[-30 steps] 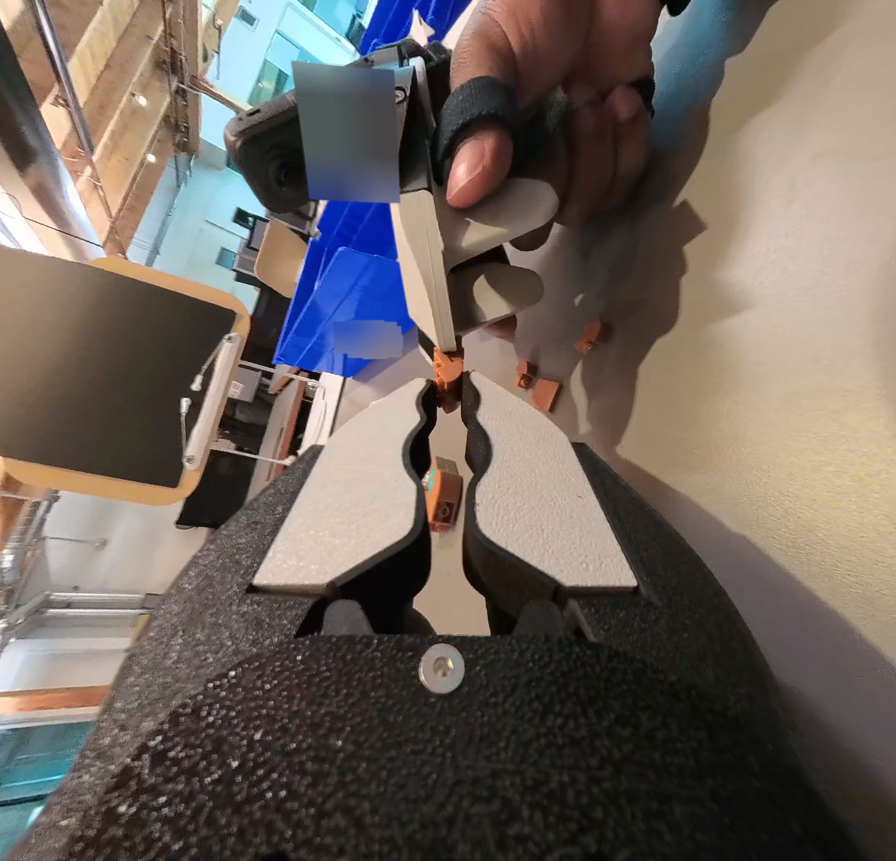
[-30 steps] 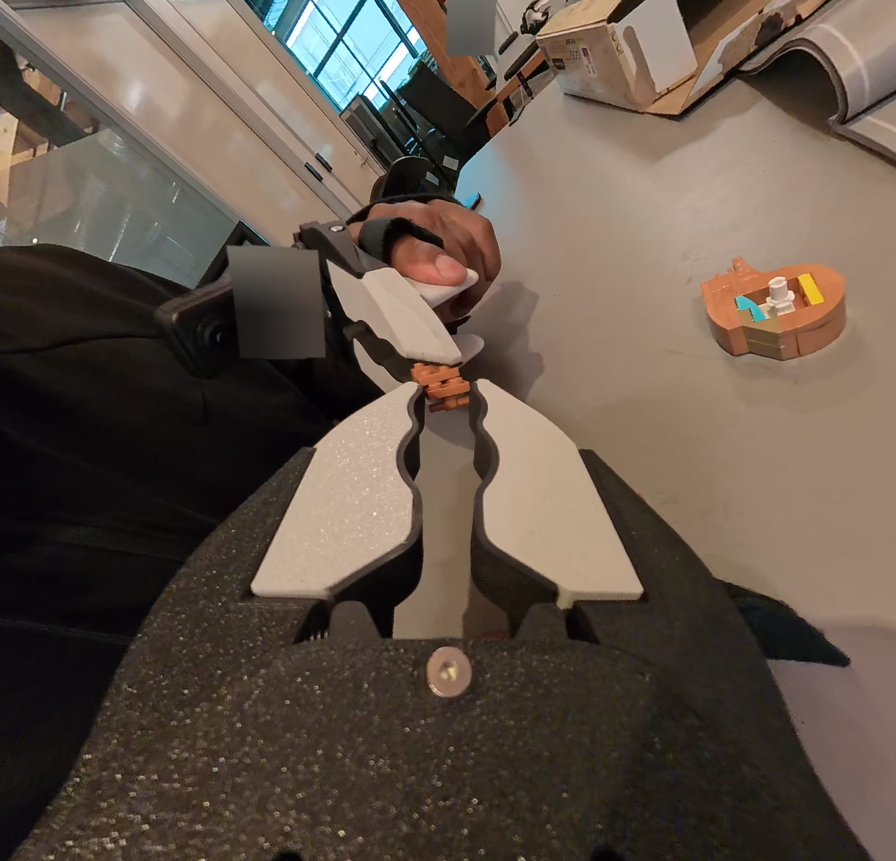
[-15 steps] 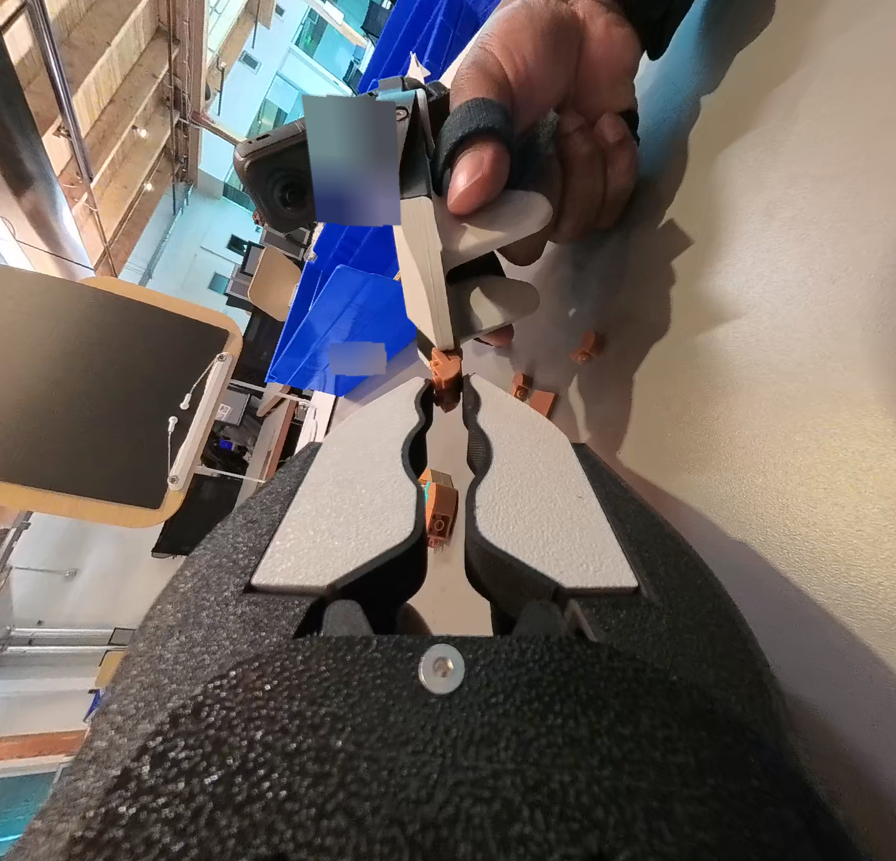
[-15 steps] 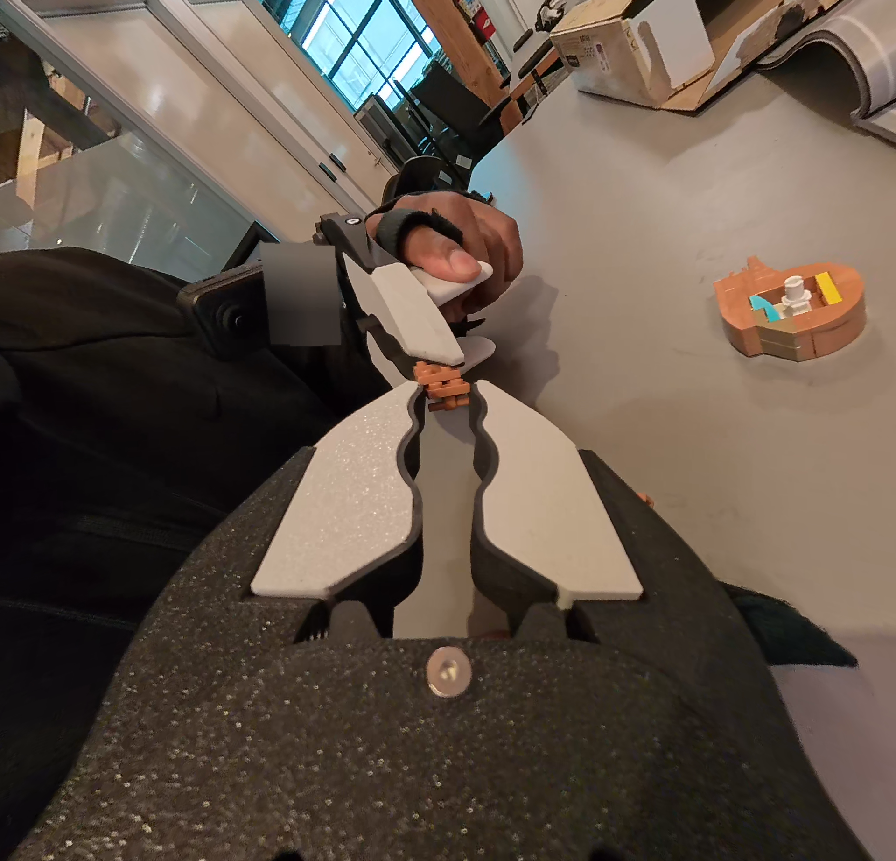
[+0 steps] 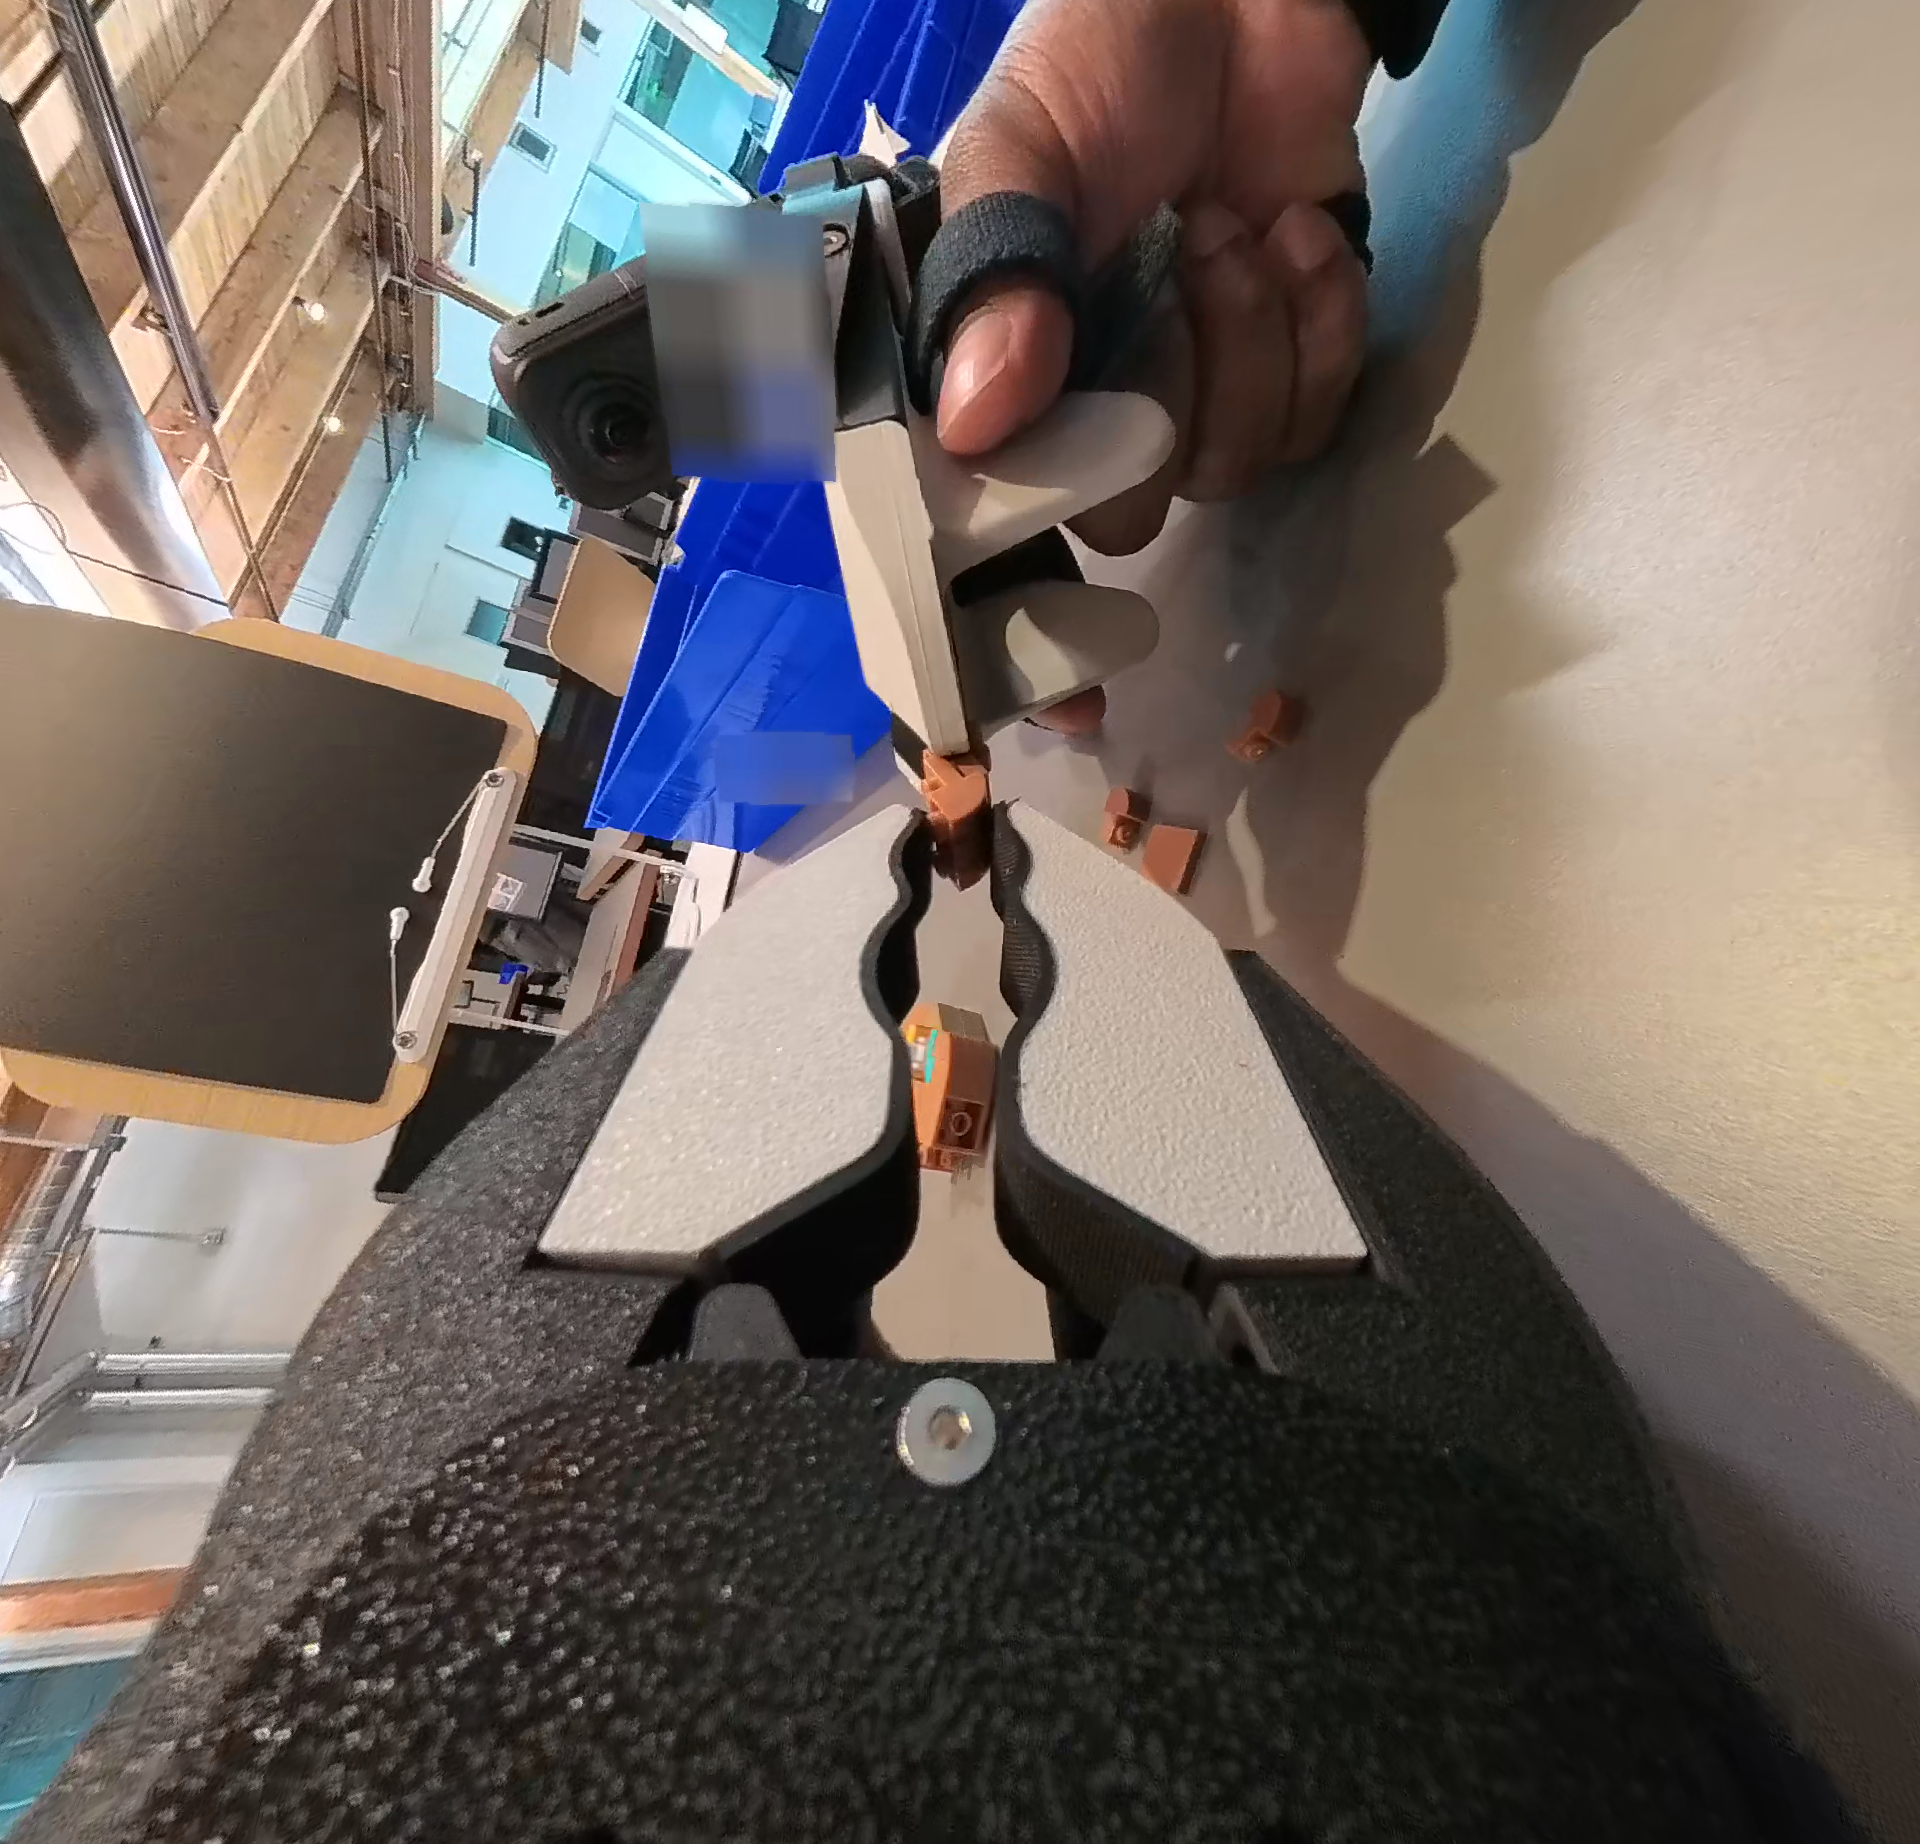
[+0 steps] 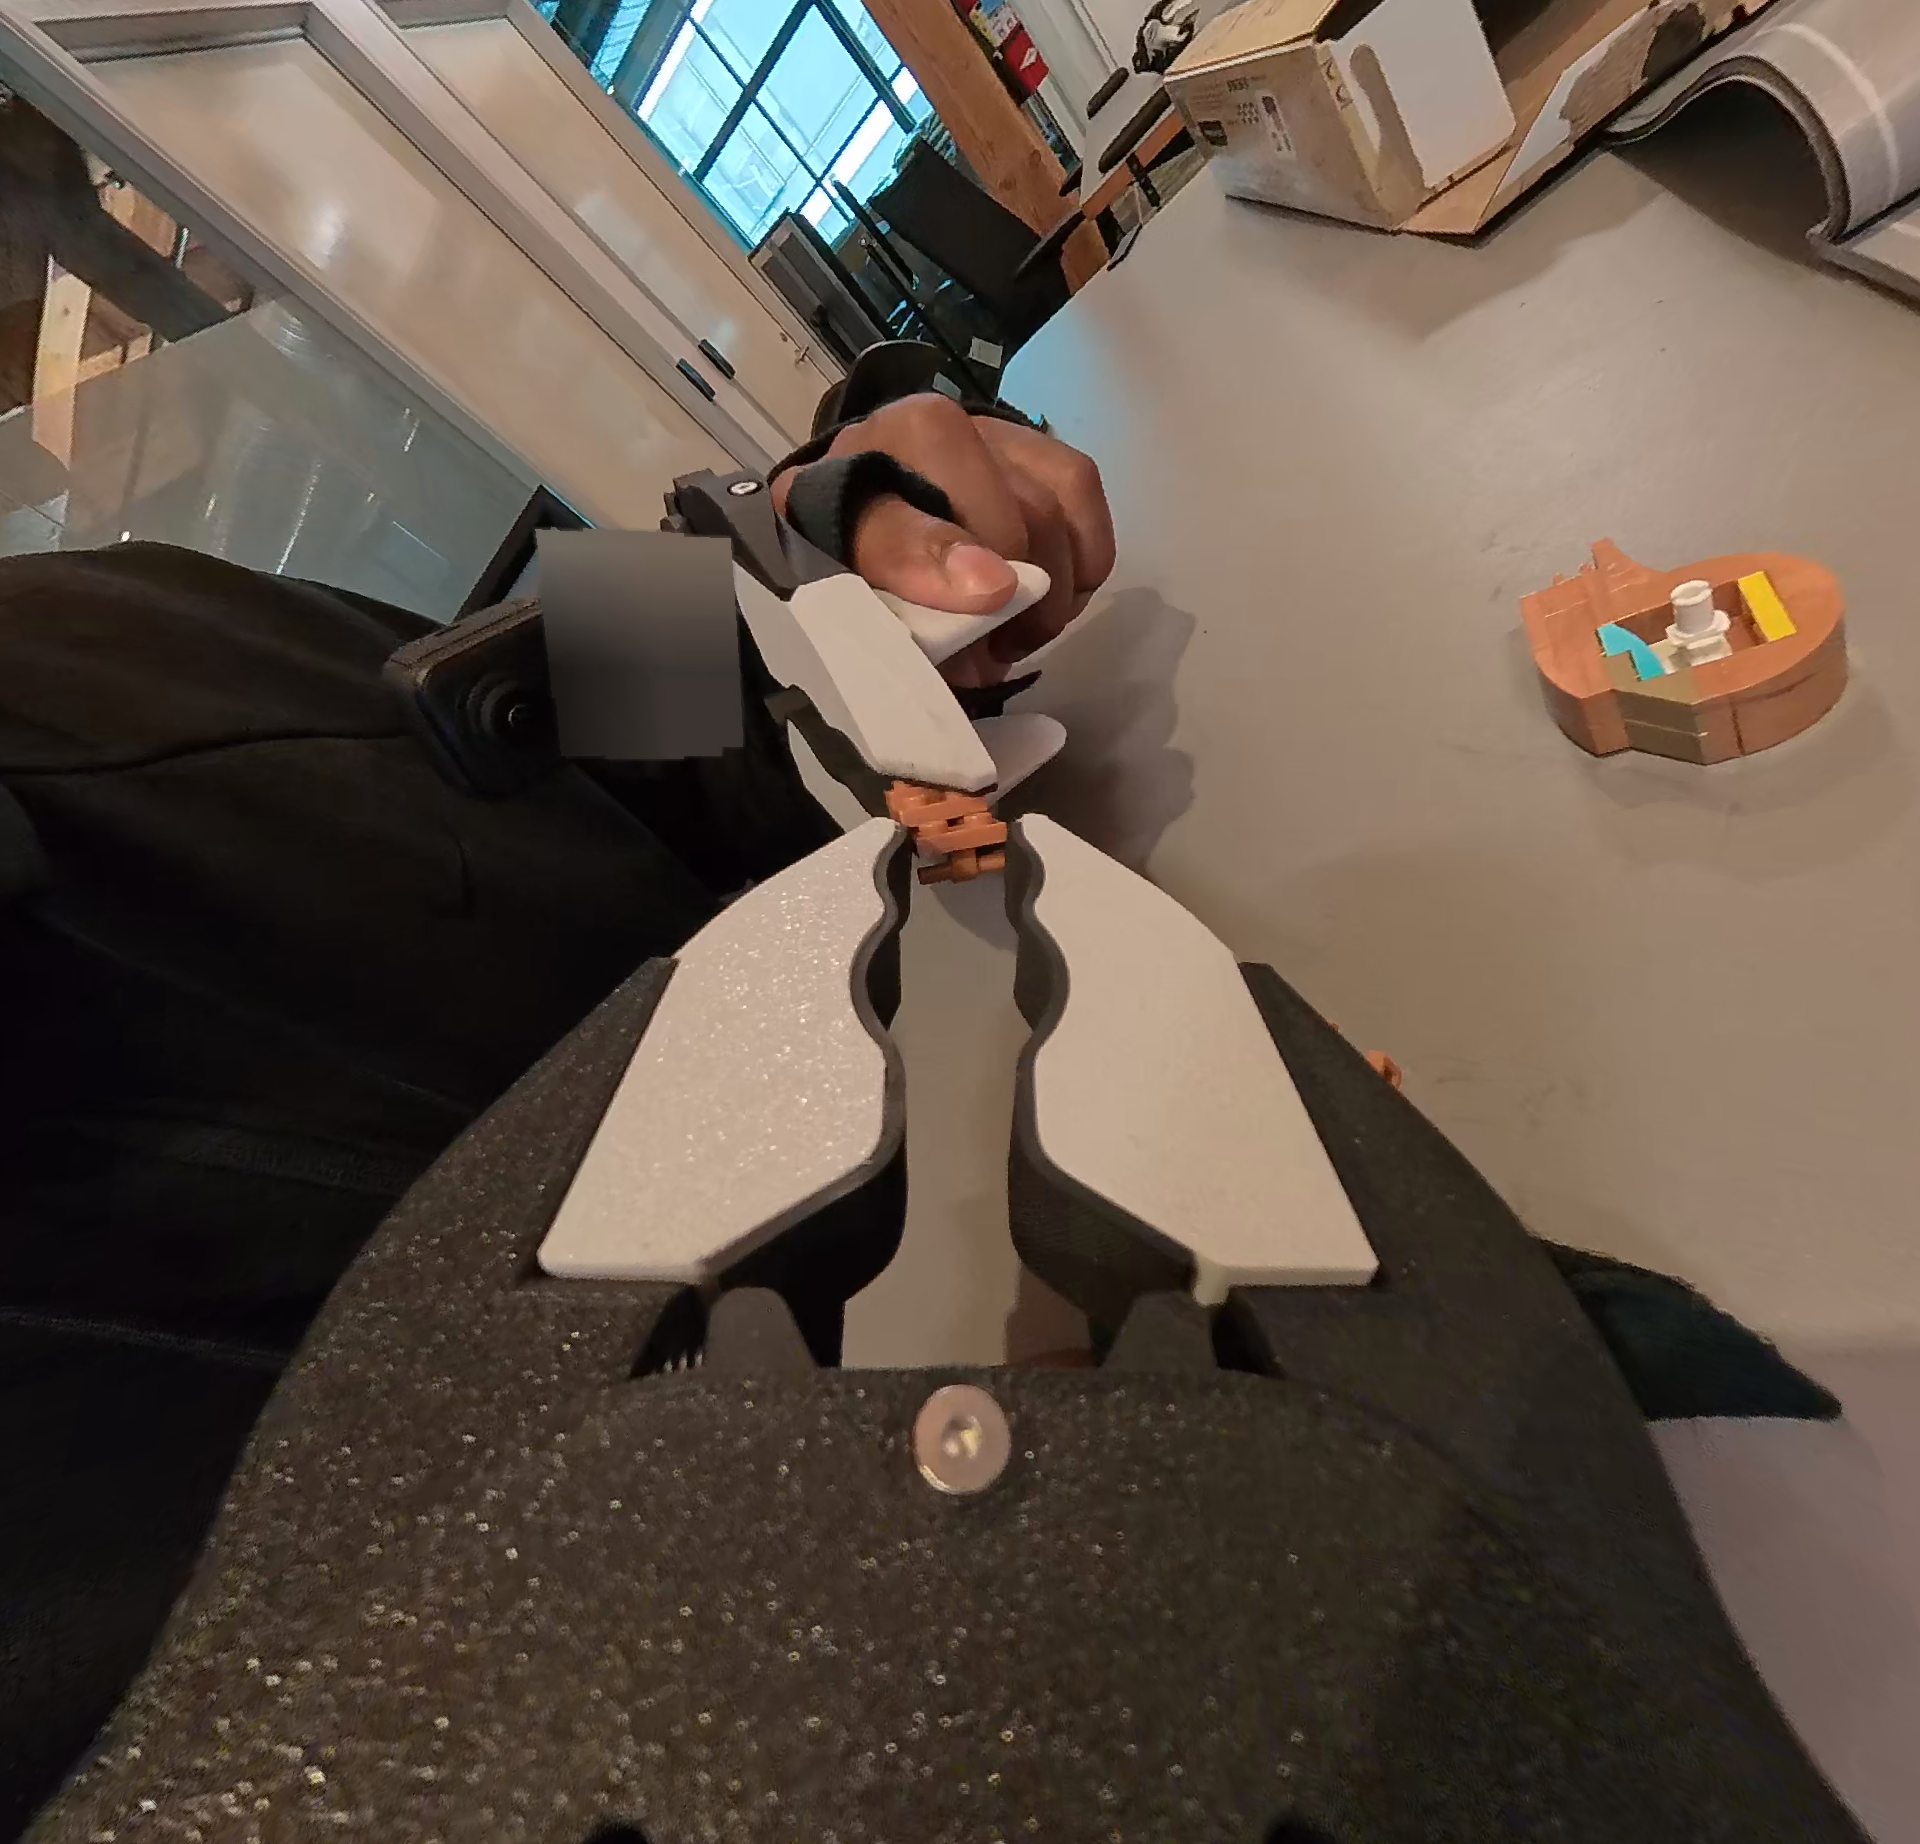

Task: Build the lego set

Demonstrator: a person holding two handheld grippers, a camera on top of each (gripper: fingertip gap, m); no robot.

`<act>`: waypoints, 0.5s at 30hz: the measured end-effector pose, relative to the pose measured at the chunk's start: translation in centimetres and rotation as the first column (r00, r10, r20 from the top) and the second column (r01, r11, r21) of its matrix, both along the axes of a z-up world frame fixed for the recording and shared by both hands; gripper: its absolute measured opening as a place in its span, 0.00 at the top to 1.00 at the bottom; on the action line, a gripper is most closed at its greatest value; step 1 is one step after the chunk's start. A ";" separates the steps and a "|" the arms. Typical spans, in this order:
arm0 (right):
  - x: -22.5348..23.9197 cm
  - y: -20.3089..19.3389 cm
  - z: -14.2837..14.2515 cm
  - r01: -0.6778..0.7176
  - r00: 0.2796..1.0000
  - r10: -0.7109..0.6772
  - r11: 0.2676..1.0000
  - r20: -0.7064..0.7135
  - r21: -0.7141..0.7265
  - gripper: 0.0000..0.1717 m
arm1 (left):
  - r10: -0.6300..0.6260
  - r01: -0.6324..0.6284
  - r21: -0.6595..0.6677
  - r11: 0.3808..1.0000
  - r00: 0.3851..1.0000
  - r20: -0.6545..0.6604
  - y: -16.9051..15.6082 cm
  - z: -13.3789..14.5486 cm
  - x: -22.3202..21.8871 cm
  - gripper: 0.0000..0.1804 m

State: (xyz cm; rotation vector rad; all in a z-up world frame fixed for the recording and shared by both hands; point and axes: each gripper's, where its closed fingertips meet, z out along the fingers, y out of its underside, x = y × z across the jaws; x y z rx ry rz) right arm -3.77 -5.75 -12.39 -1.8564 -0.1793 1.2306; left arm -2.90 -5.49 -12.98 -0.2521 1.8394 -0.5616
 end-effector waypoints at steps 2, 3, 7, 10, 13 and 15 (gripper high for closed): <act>0.0 0.0 0.0 0.001 1.000 -0.001 1.000 0.001 -0.001 0.91 | 0.003 -0.003 0.004 1.000 1.000 -0.003 0.0 0.0 0.0 0.94; 0.0 0.0 0.0 0.000 1.000 0.000 1.000 0.002 -0.001 0.91 | 0.004 -0.004 0.003 1.000 1.000 -0.006 0.0 0.0 0.0 0.94; -0.2 -0.1 -0.2 -0.010 1.000 0.010 1.000 0.009 -0.006 0.91 | -0.014 0.014 0.012 1.000 1.000 -0.022 0.0 -0.2 0.0 0.94; -0.4 -0.2 -0.2 -0.023 1.000 0.023 1.000 0.019 -0.003 0.91 | -0.054 0.054 -0.004 0.999 0.997 -0.047 -0.2 -0.3 -0.2 0.94; -0.4 -0.2 -0.3 -0.022 1.000 0.022 1.000 0.021 -0.001 0.91 | -0.089 0.088 -0.025 0.996 0.994 -0.065 -0.2 -0.3 -0.2 0.94; -0.2 -0.1 -0.1 -0.007 1.000 0.007 1.000 0.013 0.011 0.91 | -0.103 0.102 -0.015 0.995 0.994 -0.031 -0.1 0.0 0.0 0.94</act>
